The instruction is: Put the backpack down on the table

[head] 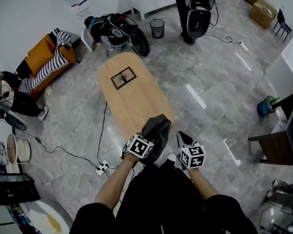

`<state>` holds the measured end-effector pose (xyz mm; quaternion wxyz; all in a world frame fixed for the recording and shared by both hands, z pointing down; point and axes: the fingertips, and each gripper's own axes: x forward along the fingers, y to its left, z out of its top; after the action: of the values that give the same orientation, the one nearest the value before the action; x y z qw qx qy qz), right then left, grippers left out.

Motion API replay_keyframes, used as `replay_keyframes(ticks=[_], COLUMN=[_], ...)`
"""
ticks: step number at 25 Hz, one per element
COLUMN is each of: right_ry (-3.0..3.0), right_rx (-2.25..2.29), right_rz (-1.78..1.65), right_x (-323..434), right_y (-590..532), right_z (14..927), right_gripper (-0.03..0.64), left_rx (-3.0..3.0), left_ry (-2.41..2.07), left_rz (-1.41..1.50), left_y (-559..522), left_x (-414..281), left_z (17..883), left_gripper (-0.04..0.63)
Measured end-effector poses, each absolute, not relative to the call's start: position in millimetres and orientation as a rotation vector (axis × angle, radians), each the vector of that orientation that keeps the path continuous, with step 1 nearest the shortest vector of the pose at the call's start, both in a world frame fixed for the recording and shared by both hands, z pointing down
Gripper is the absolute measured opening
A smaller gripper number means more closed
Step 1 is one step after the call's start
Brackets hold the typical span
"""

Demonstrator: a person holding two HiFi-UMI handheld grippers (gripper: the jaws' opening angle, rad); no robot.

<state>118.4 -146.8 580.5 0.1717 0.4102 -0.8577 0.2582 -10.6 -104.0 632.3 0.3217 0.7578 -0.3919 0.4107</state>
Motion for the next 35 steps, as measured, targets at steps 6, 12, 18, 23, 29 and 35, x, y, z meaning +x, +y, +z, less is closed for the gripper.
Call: replay_keyframes(ticks=[6,12,18,23,29,35], right_ry=[-2.403,-2.322,-2.255,-2.195,-2.157,-2.143], right_rx=[1.265,1.403,1.506,1.525,1.497,1.438], right_rz=[0.776,0.825,0.852,0.869,0.887,0.879], right_x=[149.3,183.0,194.6,186.2,146.8,101.5], right_y=[-160.4,-175.7,-198.0,-211.4,-228.3,-244.5], right_z=[577.4,583.5,584.2,594.4,603.5,605.1], right_gripper=[0.011,0.011,0.011,0.011,0.011,0.011], left_rx=[2.069,2.116,2.153,2.189,2.194,2.229], left_ry=[-0.969,-0.906,-0.824,-0.750,-0.675,-0.584], left_rz=[1.127,1.104,1.084,1.044,0.966,0.922], left_y=[-138.8,-183.4,-217.4,-230.9,-253.1,-270.8], left_x=[25.3,43.3,59.1,61.2,20.8,-22.9], left_z=[628.5,629.4,645.3,654.4,661.0,667.5], left_gripper=[0.097,0.096,0.097,0.097,0.097,0.099])
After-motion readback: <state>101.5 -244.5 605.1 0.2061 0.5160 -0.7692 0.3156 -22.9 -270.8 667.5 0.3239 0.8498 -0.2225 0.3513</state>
